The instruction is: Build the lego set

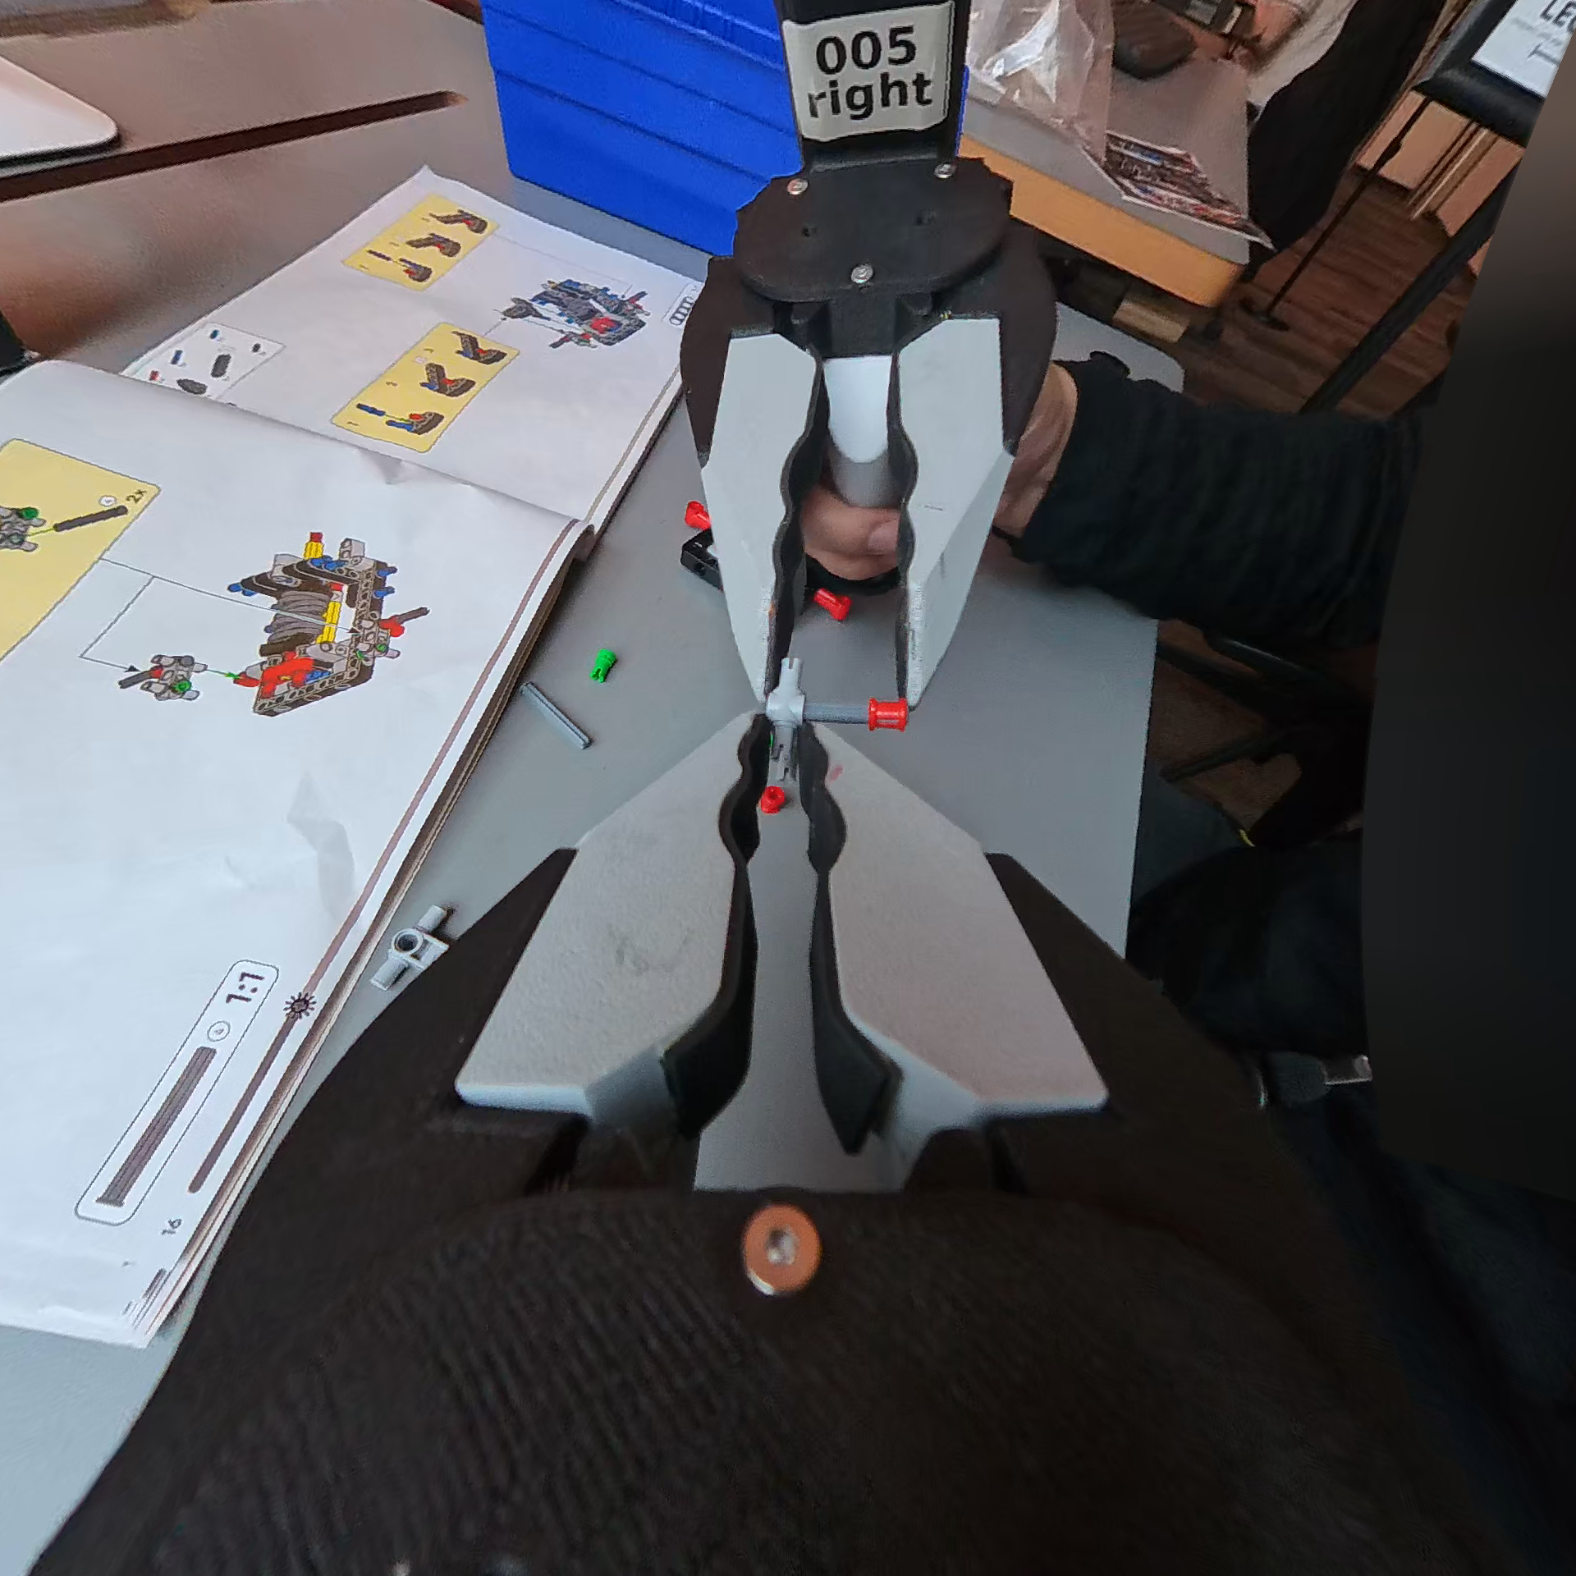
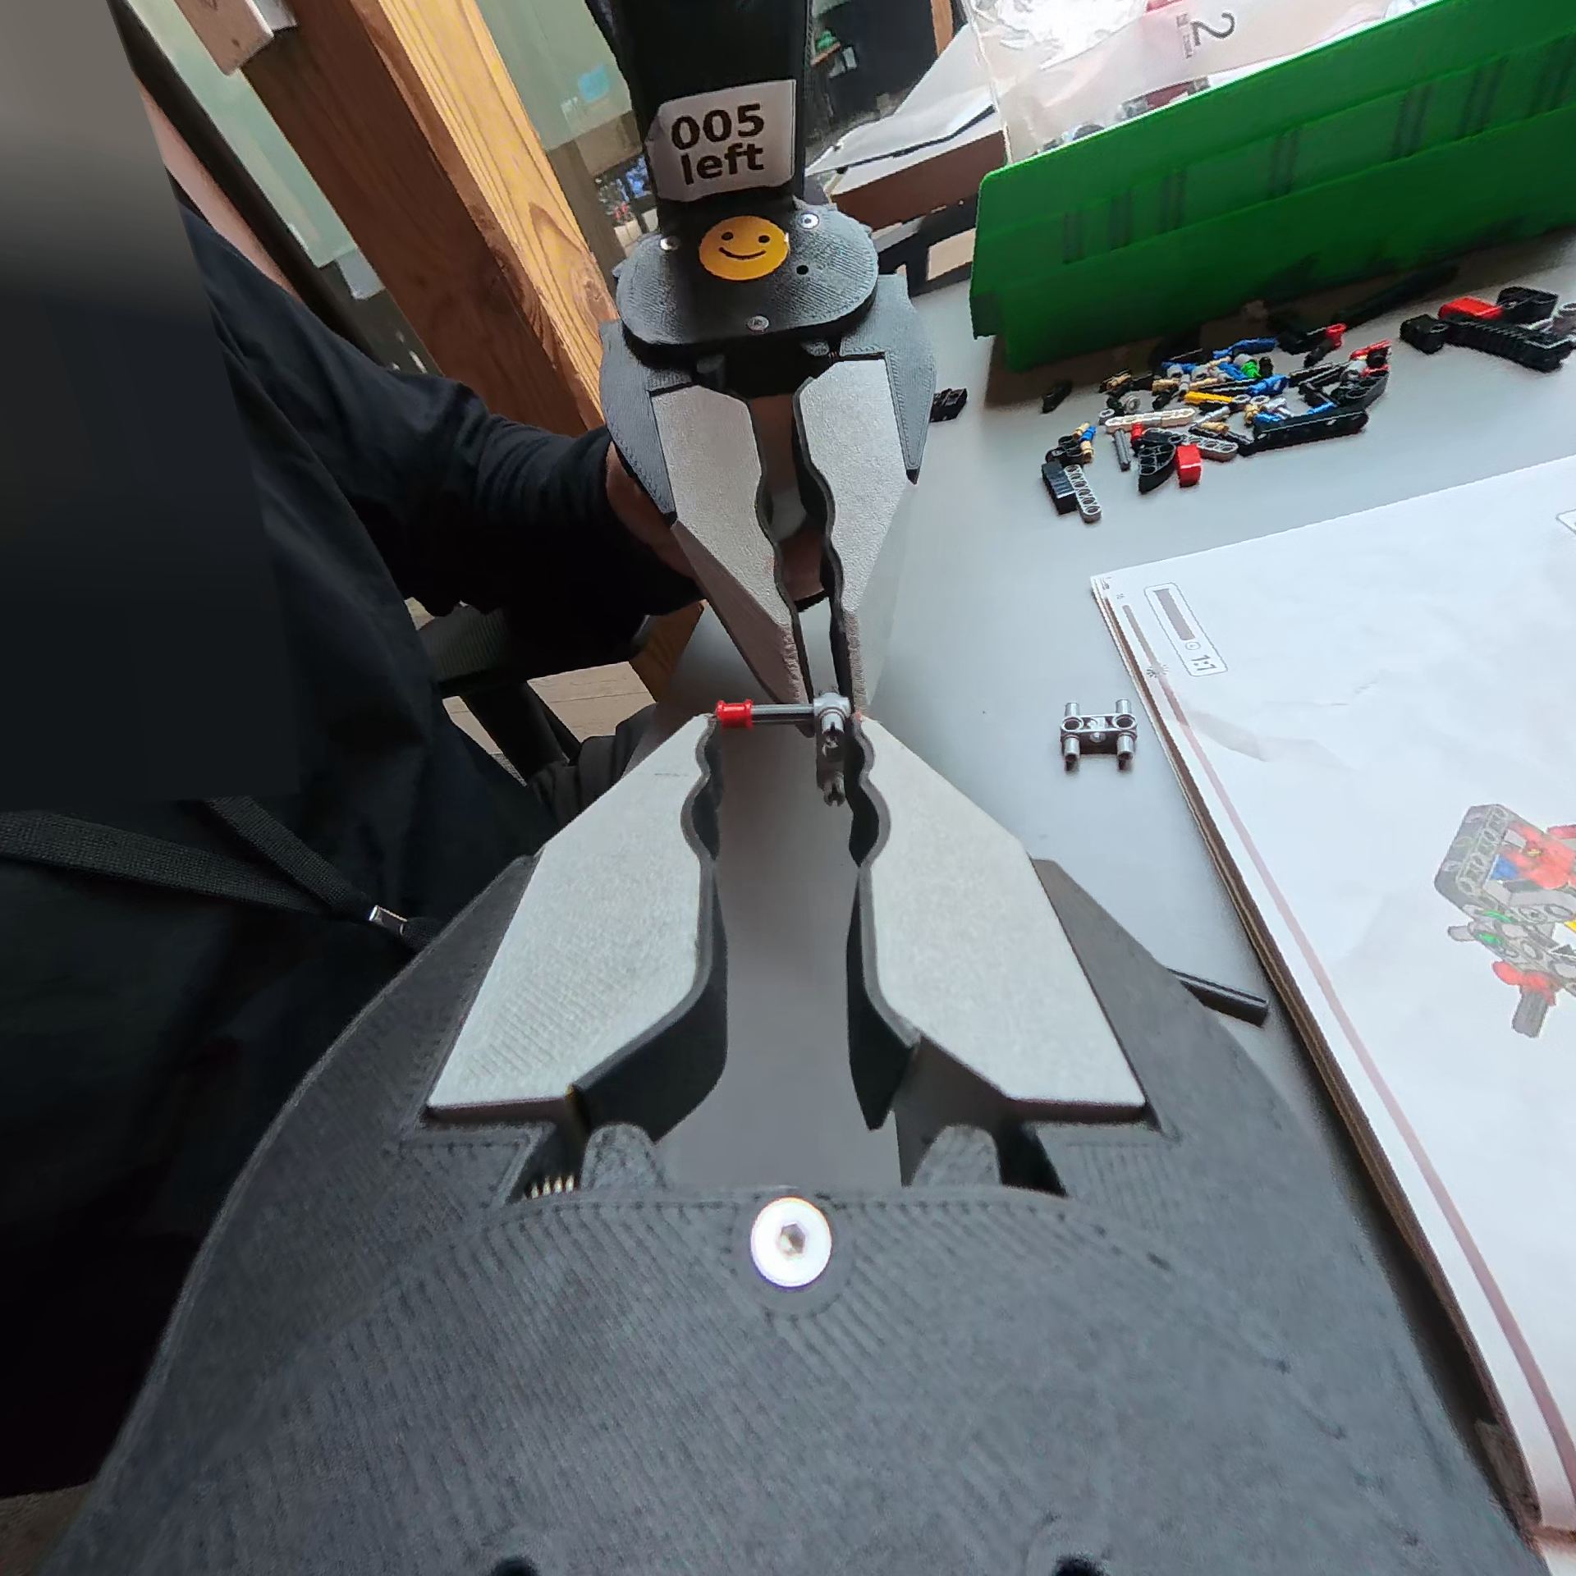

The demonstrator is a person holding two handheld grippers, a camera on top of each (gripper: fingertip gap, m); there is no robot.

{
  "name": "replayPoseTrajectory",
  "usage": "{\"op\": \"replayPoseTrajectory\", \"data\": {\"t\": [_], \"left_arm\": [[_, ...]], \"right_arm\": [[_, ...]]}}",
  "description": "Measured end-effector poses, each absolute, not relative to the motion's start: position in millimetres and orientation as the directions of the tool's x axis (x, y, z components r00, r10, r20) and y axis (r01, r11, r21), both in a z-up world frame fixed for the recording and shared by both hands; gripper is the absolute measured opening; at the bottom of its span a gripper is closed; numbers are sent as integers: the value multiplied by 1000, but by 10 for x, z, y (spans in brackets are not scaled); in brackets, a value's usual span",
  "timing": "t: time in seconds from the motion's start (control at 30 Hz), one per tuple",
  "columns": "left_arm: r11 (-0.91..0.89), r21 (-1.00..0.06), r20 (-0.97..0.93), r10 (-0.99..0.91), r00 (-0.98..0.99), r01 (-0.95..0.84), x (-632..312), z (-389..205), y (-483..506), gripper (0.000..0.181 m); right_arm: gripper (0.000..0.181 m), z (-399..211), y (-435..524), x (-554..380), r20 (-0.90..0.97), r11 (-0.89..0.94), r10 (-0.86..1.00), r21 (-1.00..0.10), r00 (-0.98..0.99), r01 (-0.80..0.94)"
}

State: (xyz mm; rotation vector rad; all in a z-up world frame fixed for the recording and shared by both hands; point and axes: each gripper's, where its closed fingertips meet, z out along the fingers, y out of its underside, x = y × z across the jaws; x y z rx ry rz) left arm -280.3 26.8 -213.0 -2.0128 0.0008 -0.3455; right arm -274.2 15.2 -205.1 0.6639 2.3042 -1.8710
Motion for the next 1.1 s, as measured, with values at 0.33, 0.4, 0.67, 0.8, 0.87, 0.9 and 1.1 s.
{"op": "replayPoseTrajectory", "data": {"t": [0.33, 0.4, 0.67, 0.8, 0.87, 0.9, 1.1], "left_arm": [[-431, -881, 280, -139, 950, 197, -2839, -2138, 314, 4], [-439, -882, 257, -145, 955, 170, -2821, -2146, 308, 4], [-445, -877, 272, -152, 950, 180, -2837, -2146, 281, 4], [-454, -874, 263, -147, 953, 172, -2831, -2159, 280, 4], [-453, -873, 274, -146, 951, 182, -2825, -2155, 284, 4], [-456, -871, 277, -144, 950, 184, -2826, -2162, 284, 4], [-465, -867, 278, -151, 949, 179, -2818, -2184, 279, 4]], "right_arm": [[16, -2042, 211, -2832, -413, 99, 296, -883, -861, 458], [13, -2058, 212, -2823, -405, 110, 297, -885, -865, 452], [19, -2064, 213, -2794, -306, 180, 315, -910, -898, 373], [12, -2100, 217, -2821, -268, 208, 347, -912, -899, 352], [11, -2105, 213, -2817, -257, 210, 346, -916, -902, 342], [11, -2111, 215, -2820, -249, 216, 350, -917, -903, 336], [17, -2114, 215, -2805, -254, 217, 338, -916, -906, 338]]}}
